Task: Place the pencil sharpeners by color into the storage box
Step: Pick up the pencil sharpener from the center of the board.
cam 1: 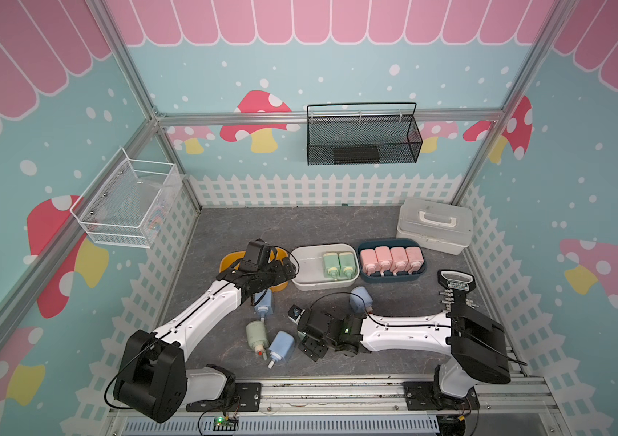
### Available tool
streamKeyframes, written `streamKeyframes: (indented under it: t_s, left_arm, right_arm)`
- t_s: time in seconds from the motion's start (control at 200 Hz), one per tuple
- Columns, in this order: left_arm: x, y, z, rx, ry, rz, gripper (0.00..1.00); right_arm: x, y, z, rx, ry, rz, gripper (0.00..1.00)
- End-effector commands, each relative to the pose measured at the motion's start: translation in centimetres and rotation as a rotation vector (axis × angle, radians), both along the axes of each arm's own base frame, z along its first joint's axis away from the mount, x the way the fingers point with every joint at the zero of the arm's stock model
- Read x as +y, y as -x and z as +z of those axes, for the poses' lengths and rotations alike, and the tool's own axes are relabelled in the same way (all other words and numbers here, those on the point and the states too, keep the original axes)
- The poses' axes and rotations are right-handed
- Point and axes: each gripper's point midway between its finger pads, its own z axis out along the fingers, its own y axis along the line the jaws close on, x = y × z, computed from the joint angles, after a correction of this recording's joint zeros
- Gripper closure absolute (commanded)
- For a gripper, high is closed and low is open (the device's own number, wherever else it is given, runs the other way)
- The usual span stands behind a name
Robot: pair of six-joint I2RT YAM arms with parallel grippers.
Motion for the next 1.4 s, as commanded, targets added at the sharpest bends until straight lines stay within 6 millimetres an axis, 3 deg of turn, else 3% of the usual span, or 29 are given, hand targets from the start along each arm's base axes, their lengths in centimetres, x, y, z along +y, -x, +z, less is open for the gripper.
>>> streamKeyframes:
  t_s: [0.0, 0.095, 0.25, 0.52, 0.58, 0.64, 1.011, 1.396]
  left_arm:
    - [0.1, 0.2, -0.4, 0.013, -0.018, -0.01, 0.01]
    - [0.1, 0.0, -0.3, 0.014, -0.018, -0.012, 0.01]
    - [0.0, -0.2, -0.3, 0.016, -0.017, -0.012, 0.01]
    - [-0.2, -0.3, -0.7, 0.032, -0.013, -0.014, 0.01]
    - [-0.2, -0.4, -0.7, 0.032, -0.012, -0.014, 0.01]
    - [-0.3, -0.4, -0.7, 0.032, -0.011, -0.017, 0.01]
    - [-0.6, -0.7, -0.8, 0.039, -0.007, -0.027, 0.01]
    - [-1.3, -1.3, -0.9, 0.053, 0.009, -0.044, 0.01]
  right_arm:
    - [0.3, -0.4, -0.1, 0.007, 0.006, -0.019, 0.16]
    - [0.5, -0.2, -0.2, 0.02, 0.004, -0.012, 0.23]
    - [0.4, -0.1, -0.3, 0.021, 0.008, 0.006, 0.44]
    - [0.4, 0.2, -0.4, 0.038, 0.013, 0.033, 0.66]
    - [0.4, 0.1, -0.2, 0.05, 0.004, 0.031, 0.79]
    - [0.1, -0.2, 0.1, 0.043, 0.005, 0.023, 1.0]
    - [-1.8, -1.9, 2.6, -0.011, 0.013, -0.001, 1.0]
    - [-1.3, -3.9, 6.6, -0.012, -0.142, -0.013, 1.0]
